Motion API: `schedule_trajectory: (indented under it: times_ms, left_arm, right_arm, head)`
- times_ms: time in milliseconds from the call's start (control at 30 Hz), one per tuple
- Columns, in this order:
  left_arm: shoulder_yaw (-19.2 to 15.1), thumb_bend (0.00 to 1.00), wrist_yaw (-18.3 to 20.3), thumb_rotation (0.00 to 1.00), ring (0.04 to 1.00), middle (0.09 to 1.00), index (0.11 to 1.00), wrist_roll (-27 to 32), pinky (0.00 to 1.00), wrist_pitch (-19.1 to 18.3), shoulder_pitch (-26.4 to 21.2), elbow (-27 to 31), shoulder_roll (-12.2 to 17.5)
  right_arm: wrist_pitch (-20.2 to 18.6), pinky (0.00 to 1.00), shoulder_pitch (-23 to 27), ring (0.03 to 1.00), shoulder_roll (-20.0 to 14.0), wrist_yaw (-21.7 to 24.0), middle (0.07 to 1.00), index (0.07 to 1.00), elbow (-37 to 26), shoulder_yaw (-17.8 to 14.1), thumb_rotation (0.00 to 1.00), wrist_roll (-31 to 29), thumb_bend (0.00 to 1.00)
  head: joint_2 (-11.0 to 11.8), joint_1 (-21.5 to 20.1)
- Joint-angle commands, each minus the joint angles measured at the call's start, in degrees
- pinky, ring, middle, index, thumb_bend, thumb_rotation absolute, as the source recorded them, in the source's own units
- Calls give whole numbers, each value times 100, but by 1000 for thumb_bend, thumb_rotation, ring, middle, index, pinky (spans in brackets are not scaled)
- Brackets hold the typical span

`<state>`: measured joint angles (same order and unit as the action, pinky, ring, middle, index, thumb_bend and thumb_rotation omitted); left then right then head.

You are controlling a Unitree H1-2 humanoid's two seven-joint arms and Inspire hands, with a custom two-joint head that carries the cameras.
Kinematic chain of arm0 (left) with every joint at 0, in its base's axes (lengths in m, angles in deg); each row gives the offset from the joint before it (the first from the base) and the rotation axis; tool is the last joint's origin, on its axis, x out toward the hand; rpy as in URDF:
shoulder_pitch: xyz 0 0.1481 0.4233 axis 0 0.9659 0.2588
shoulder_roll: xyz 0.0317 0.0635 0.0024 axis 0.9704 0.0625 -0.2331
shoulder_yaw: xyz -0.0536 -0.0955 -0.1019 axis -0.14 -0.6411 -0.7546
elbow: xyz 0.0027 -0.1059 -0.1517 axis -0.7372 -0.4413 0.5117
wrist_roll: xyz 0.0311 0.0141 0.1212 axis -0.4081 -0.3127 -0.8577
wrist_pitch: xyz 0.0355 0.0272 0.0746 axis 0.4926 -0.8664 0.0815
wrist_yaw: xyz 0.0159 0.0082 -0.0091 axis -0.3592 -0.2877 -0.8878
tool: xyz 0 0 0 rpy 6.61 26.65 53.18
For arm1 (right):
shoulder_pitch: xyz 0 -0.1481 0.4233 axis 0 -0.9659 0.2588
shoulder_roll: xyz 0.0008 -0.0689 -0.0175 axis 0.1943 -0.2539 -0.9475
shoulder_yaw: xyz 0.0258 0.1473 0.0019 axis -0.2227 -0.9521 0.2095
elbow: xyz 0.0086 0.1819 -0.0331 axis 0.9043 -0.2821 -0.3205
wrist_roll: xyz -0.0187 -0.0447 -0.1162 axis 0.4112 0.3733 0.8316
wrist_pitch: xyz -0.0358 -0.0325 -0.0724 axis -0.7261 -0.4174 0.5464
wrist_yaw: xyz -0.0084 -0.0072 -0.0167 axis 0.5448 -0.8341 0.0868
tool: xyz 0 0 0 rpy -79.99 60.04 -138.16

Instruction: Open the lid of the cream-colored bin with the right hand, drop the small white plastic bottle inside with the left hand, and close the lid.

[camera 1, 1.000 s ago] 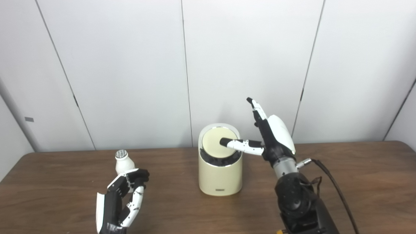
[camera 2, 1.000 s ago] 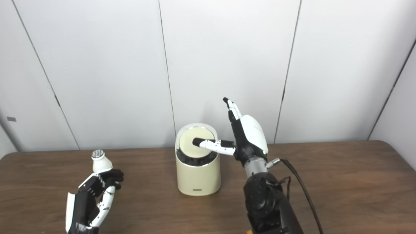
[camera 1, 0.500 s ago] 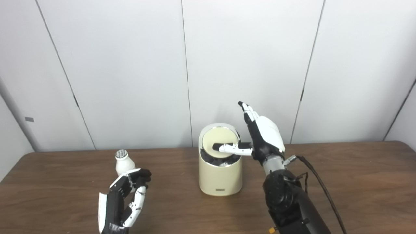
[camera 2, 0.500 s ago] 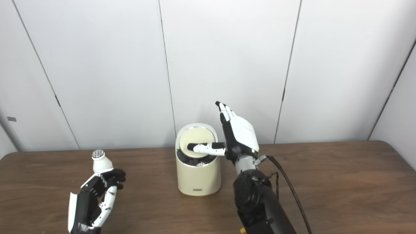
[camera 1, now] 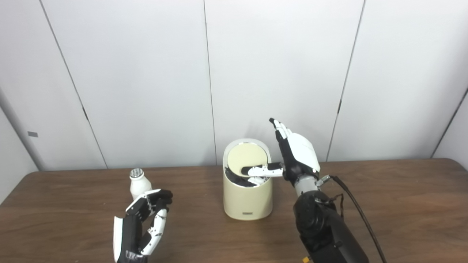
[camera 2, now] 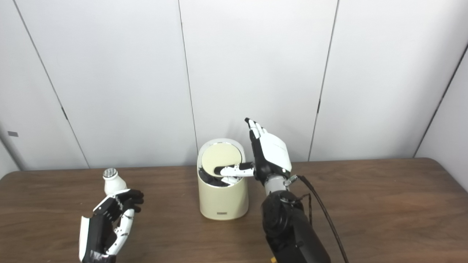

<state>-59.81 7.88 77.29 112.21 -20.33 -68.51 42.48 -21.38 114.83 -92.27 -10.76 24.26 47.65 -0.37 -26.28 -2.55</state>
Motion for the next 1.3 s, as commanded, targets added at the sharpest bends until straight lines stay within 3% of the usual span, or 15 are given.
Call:
schedule_trajectory:
  times_ms: [0,267,433,533,600,667,767,933,1133,1267]
  left_arm:
    - [13,200,-1,398,602,625,602,-3,522,106,-115,194,29]
    - [-36,202,-19,413,595,621,599,-134,510,110,-108,201,1]
    - [-35,206,-23,441,596,620,600,-138,511,111,-107,197,13]
    - [-42,214,14,448,596,620,598,-73,517,110,-108,193,9]
    - [-38,212,37,446,600,623,600,-37,522,110,-109,194,13]
    - [-45,210,21,441,600,624,600,-104,521,109,-108,193,16]
    - [-57,212,43,439,601,624,601,-88,519,109,-102,200,9]
    - [-37,208,48,411,601,623,600,-35,521,103,-108,186,31]
    - [-53,204,38,409,600,624,601,-89,519,111,-106,186,22]
    - [-46,208,52,416,602,625,602,-46,519,103,-98,193,35]
  right_arm:
    - [88,888,232,943,-36,-125,952,943,-11,28,327,88,834]
    - [150,868,211,925,-81,-195,937,927,-9,79,162,79,778]
    - [118,875,204,926,-107,-164,933,920,-47,95,118,107,764]
    - [88,878,178,931,-77,-105,937,924,-111,23,282,-21,791]
    - [106,857,150,925,-66,-58,936,927,-161,-19,535,-101,829]
    - [138,843,121,919,-50,45,934,925,-218,-85,700,-278,858]
    - [132,800,86,907,-2,245,931,925,-325,-211,832,-624,862]
    - [192,749,48,883,65,511,925,926,-427,-439,942,-1251,882]
    - [357,746,-51,876,52,622,916,919,-514,-553,965,-1777,894]
    - [793,795,-228,896,40,874,920,914,-592,-745,928,-2547,837]
  head:
    - [-9,-2]
    - [-23,-5]
    - [-29,-15]
    - [-30,-15]
    - [-30,-15]
    - [-23,-20]
    - [-20,-24]
    - [-15,-27]
    - [-18,-29]
    - [-23,-15]
